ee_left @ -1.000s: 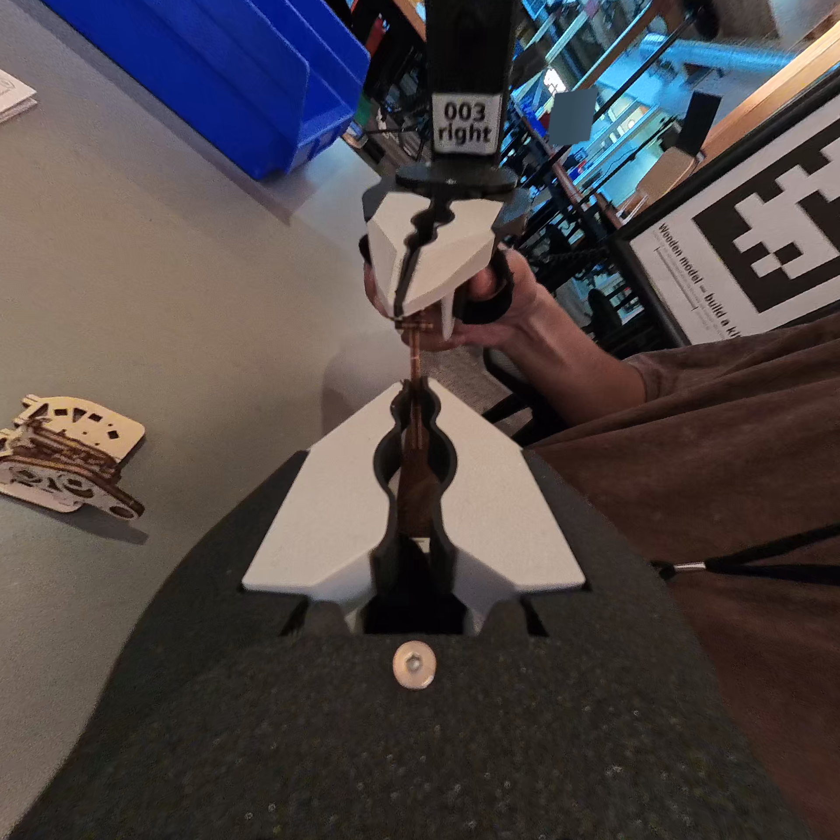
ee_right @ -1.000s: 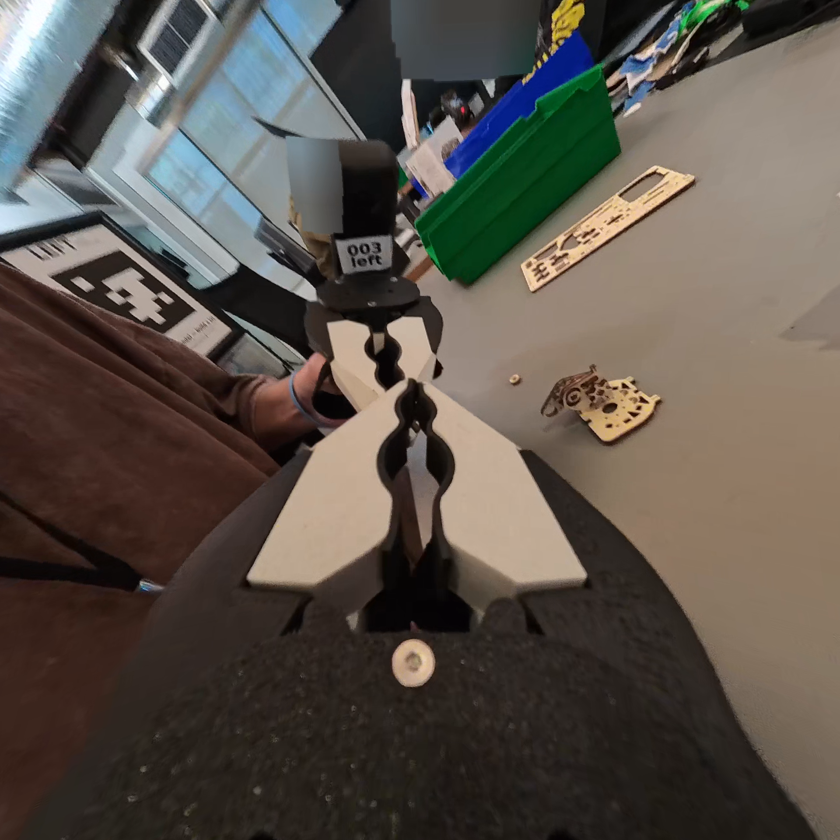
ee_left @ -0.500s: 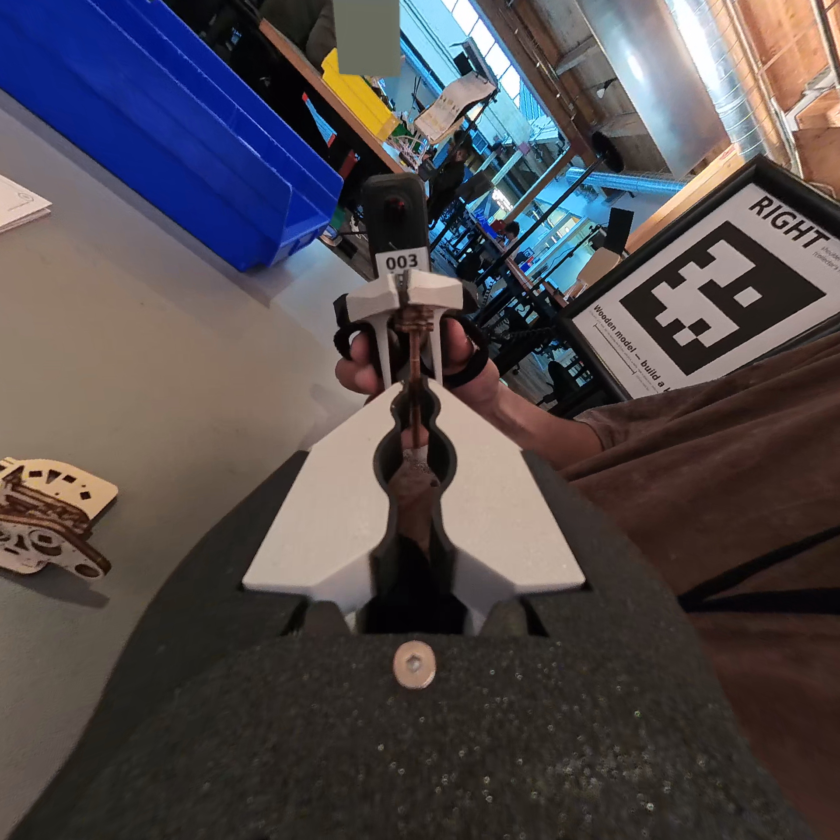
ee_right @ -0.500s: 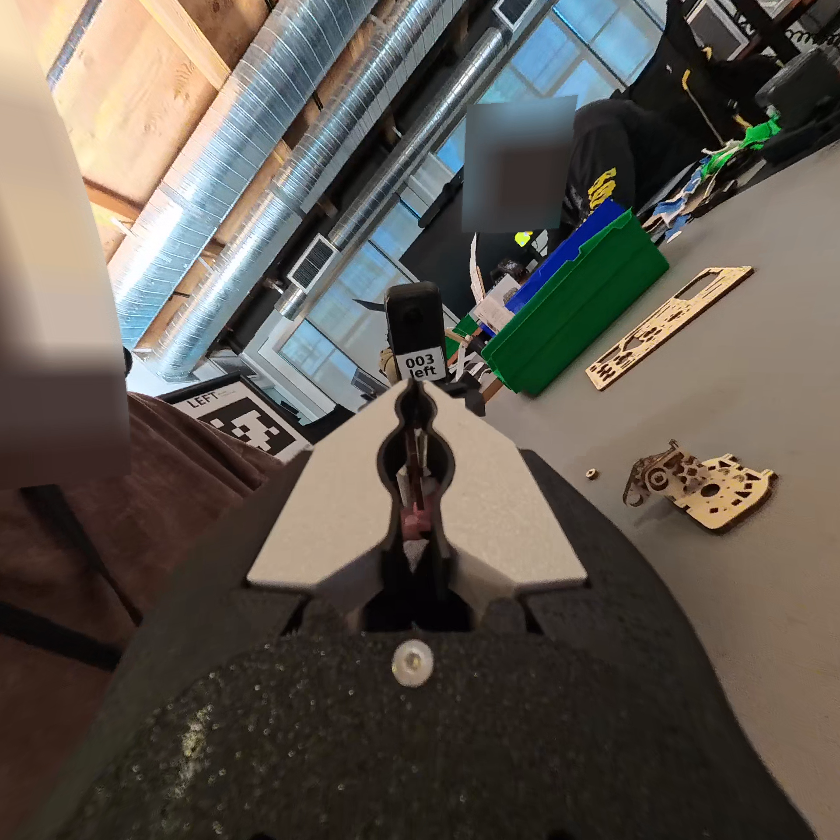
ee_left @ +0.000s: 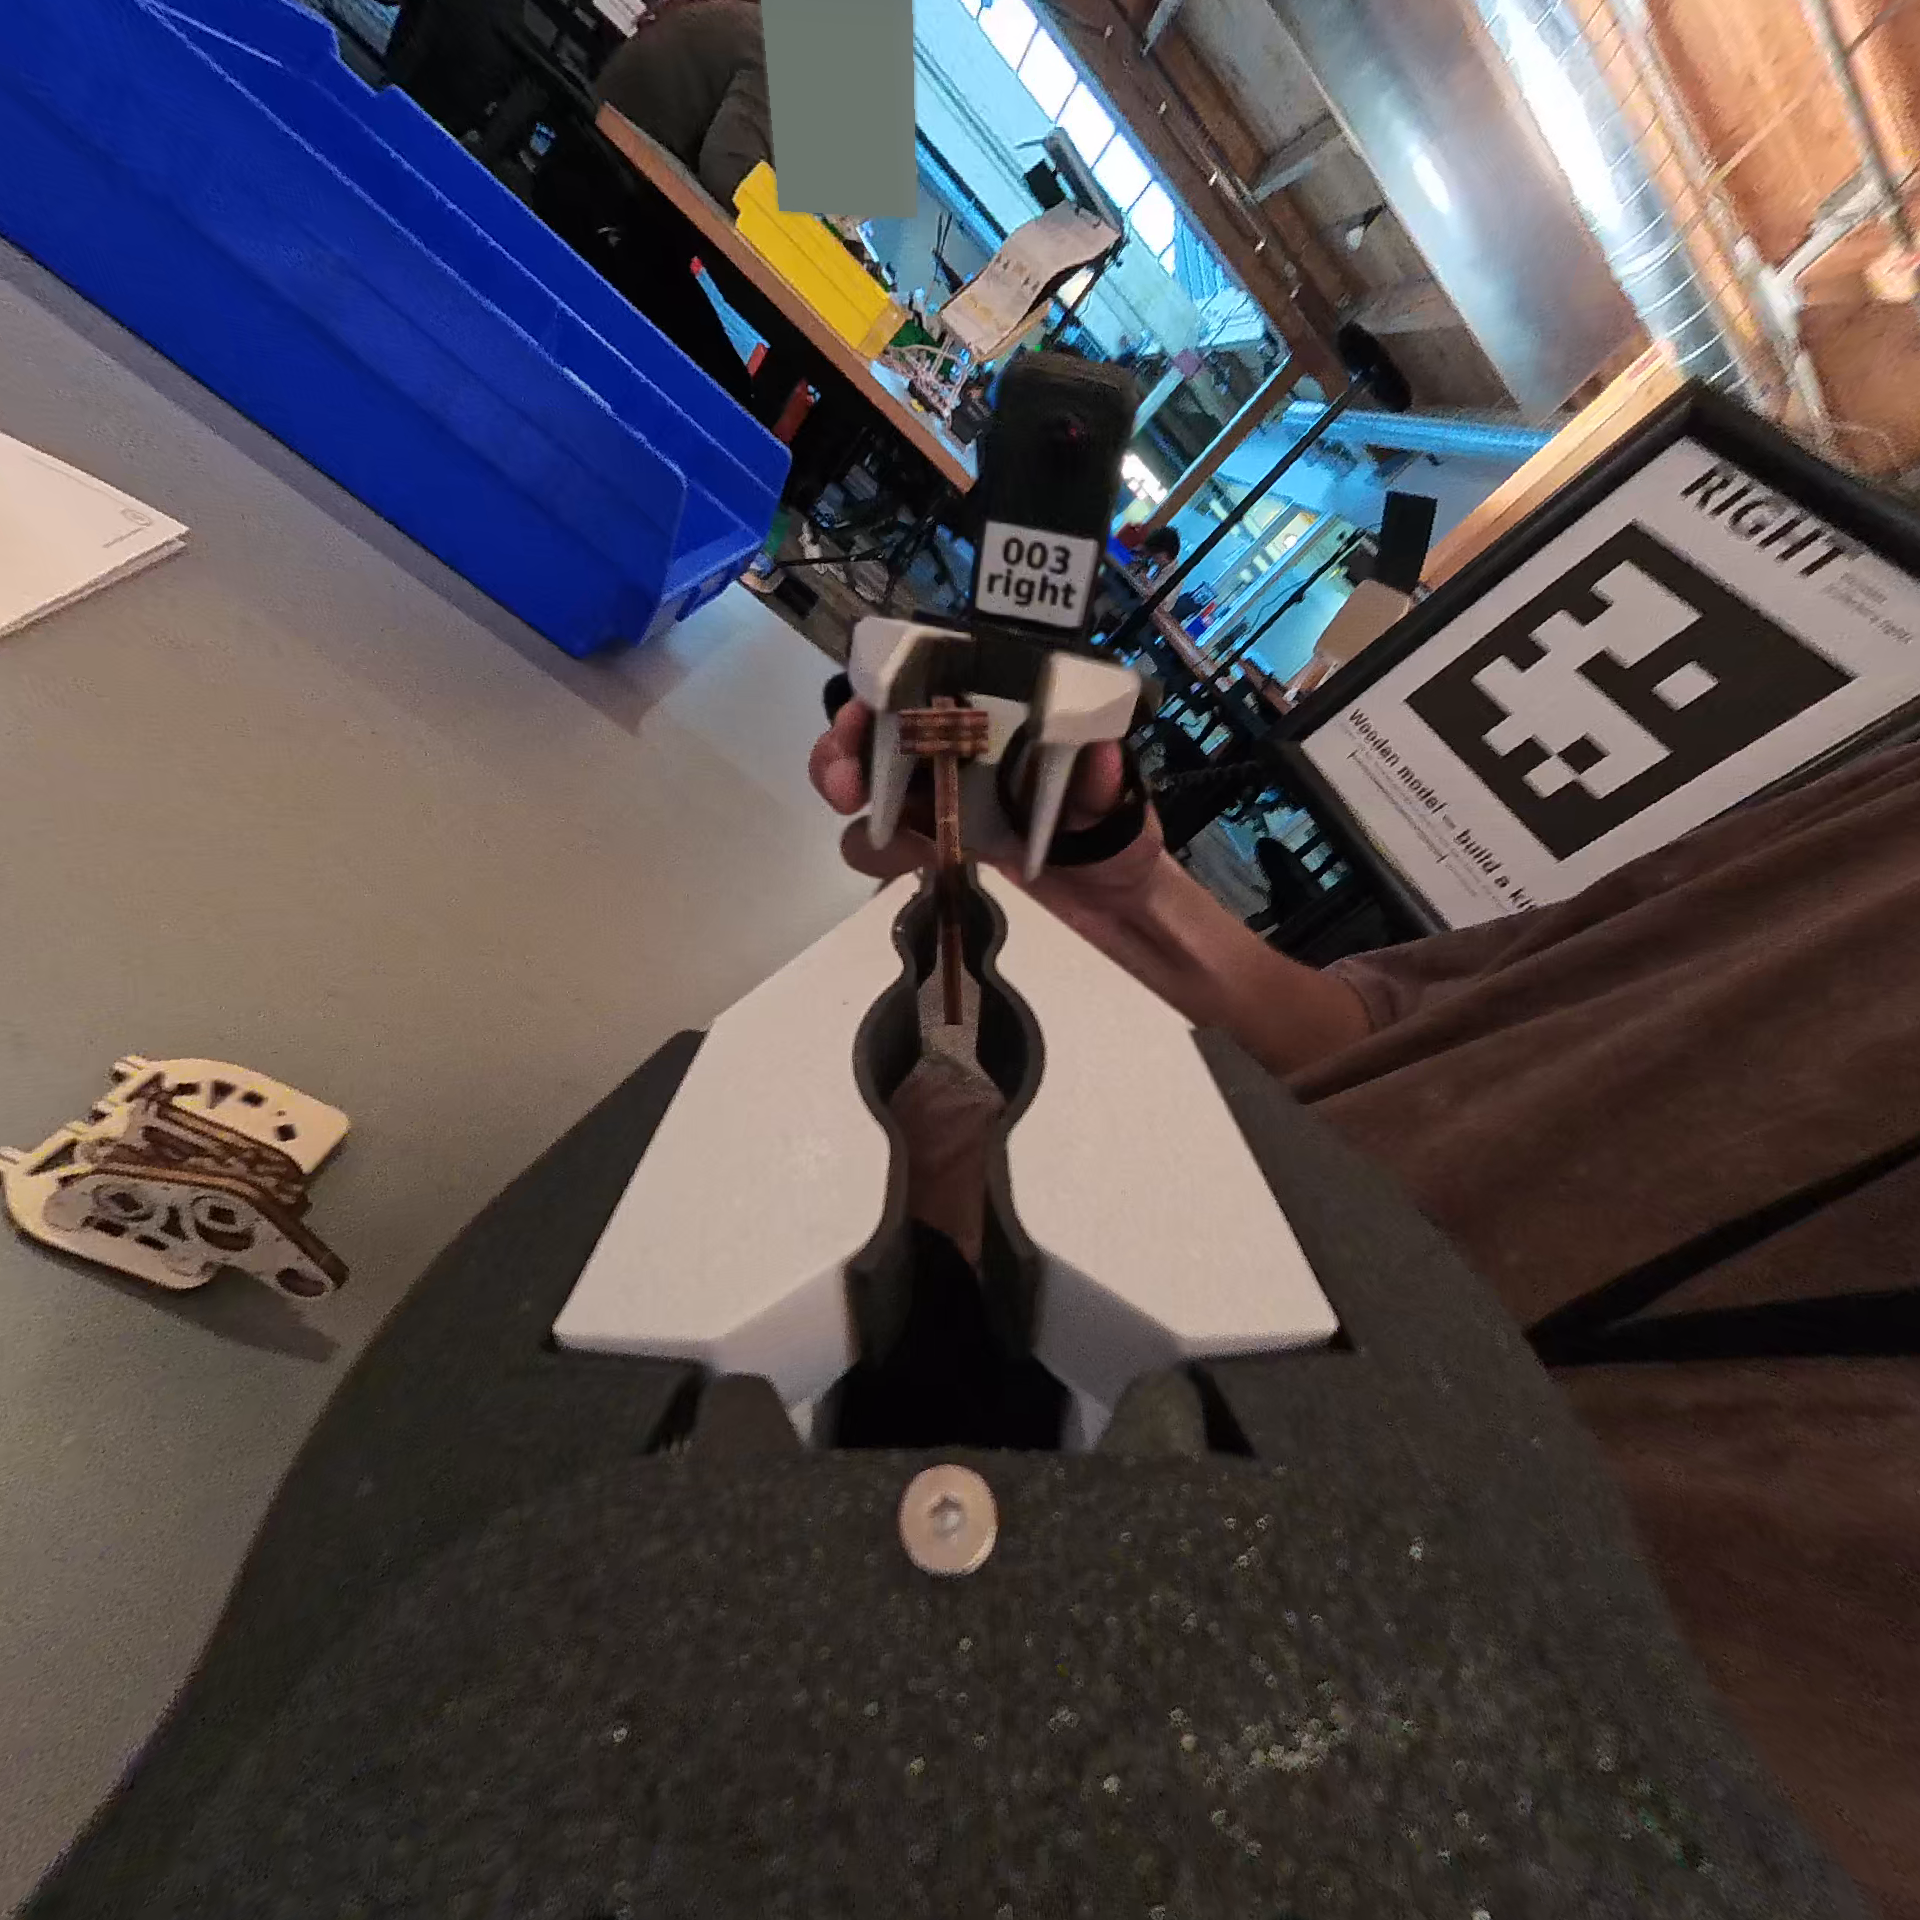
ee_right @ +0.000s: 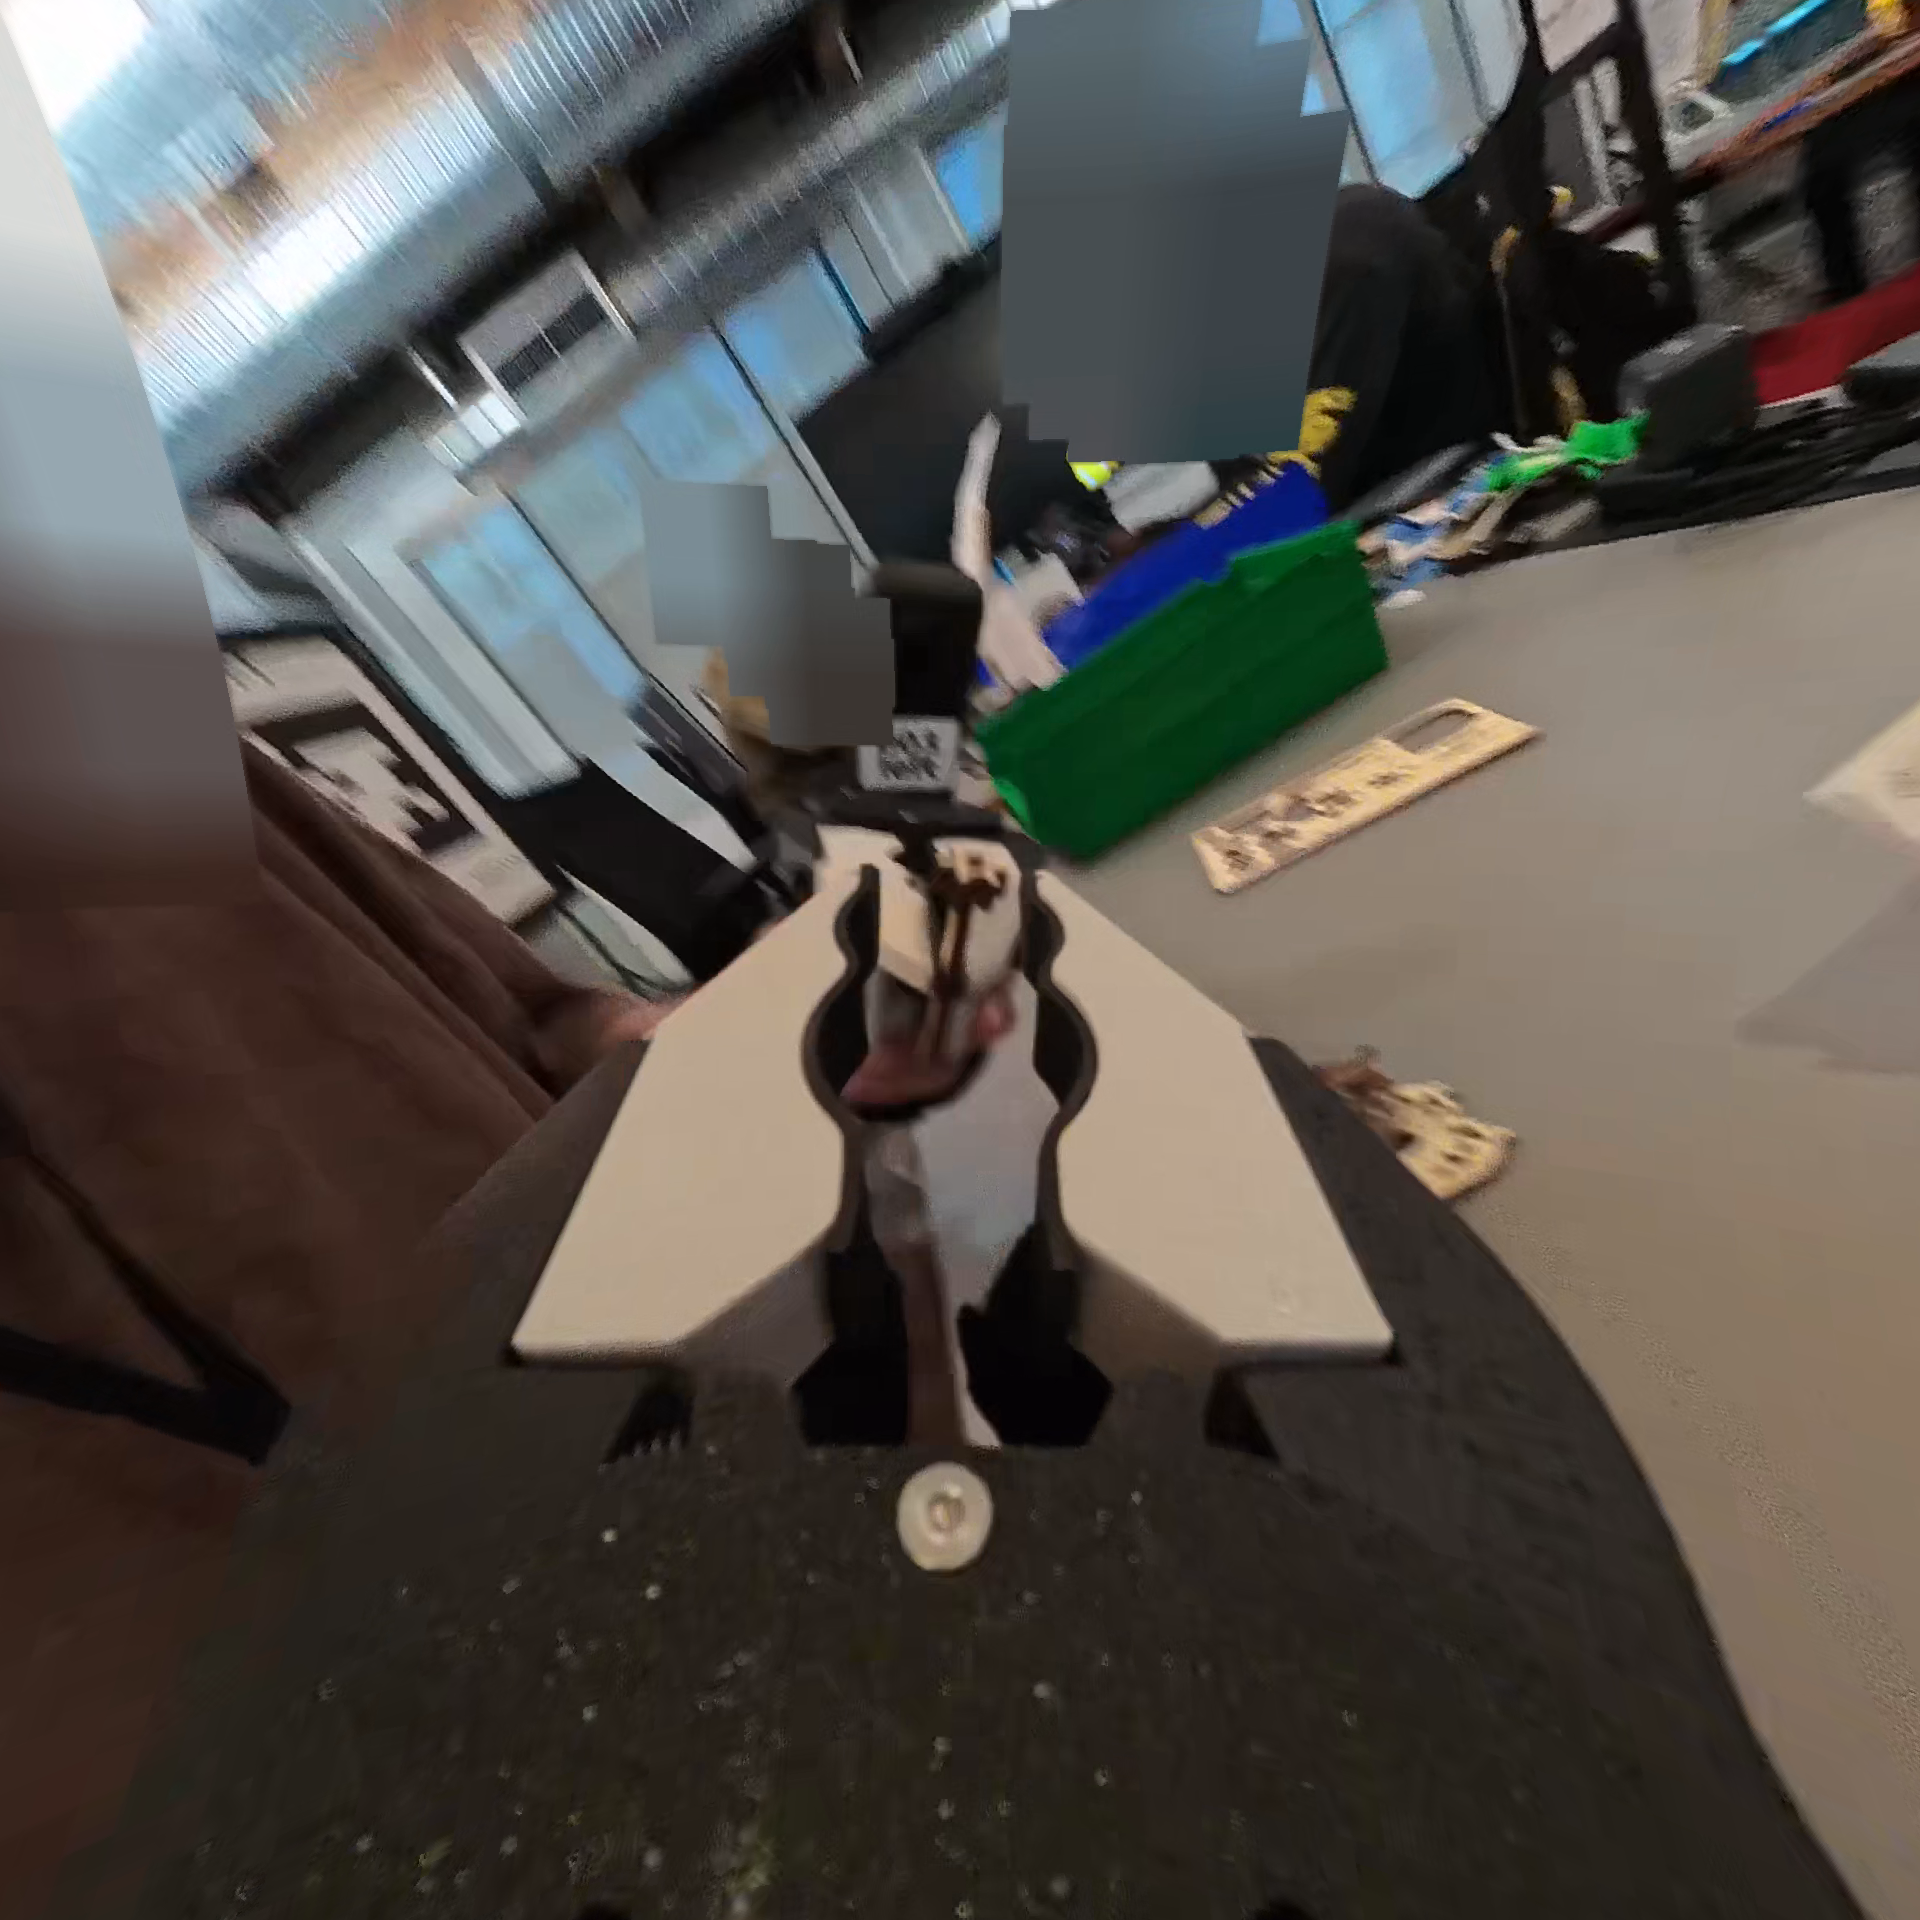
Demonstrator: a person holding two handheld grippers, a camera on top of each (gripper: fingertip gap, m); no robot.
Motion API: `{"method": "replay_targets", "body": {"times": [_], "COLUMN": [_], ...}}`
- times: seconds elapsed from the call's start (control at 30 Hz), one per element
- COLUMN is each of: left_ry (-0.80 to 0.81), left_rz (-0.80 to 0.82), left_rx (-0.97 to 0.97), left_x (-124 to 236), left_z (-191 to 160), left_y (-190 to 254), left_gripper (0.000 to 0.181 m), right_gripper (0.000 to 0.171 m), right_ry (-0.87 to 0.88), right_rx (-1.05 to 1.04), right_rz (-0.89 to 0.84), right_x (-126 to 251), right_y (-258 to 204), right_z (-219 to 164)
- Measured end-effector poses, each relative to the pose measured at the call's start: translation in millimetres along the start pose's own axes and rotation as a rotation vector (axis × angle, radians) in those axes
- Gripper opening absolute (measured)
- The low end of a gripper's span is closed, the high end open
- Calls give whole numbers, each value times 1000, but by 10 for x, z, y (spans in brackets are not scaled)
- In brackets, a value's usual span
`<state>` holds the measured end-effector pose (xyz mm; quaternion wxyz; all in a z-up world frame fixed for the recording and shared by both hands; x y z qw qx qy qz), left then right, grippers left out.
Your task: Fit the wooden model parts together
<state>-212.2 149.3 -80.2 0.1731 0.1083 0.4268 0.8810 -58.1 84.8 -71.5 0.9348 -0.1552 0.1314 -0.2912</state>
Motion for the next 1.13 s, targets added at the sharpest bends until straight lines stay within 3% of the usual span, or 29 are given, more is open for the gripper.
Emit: {"method": "replay_targets", "body": {"times": [0.1, 0.2, 0.27, 0.53, 0.73, 0.83, 0.97, 1.13], "left_ry": [-40, -41, -34, -44, -19, 19, 39, -4], "left_rz": [36, 29, 19, 55, 10, -89, -152, -143], "left_rx": [-82, -98, -90, -131, -47, 128, 318, 415], "left_x": [-47, -81, -87, -101, -72, -37, -10, -22], "left_z": [-24, -37, -38, -66, -41, -33, -66, -141], "left_y": [36, 72, 77, 120, 76, -24, -159, -236], "left_gripper": [1, 1, 1, 1, 1, 1, 1, 1], "right_gripper": [28, 26, 15, 16, 16, 31, 54, 54], "right_ry": [51, 4, -22, -7, -18, -65, -377, -509], "right_rx": [-122, -110, -110, -149, -136, 100, 555, 743], "right_rz": [77, 87, 94, 101, 95, -13, -167, -237], "right_x": [-37, -98, -117, -149, -157, -102, -38, -116], "right_y": [10, -1, -6, -55, -2, 3, -53, -274], "right_z": [4, -53, -87, -133, -96, -36, -76, -144]}}
Point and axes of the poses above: each gripper's, where its closed fingertips meet, x back along the fingers, z out of its top, y = z × x across the jaws, the point moved 8 cm from there along x, back along the fingers, and after that the axes turned 12 degrees about x, right-handed, at the moved point
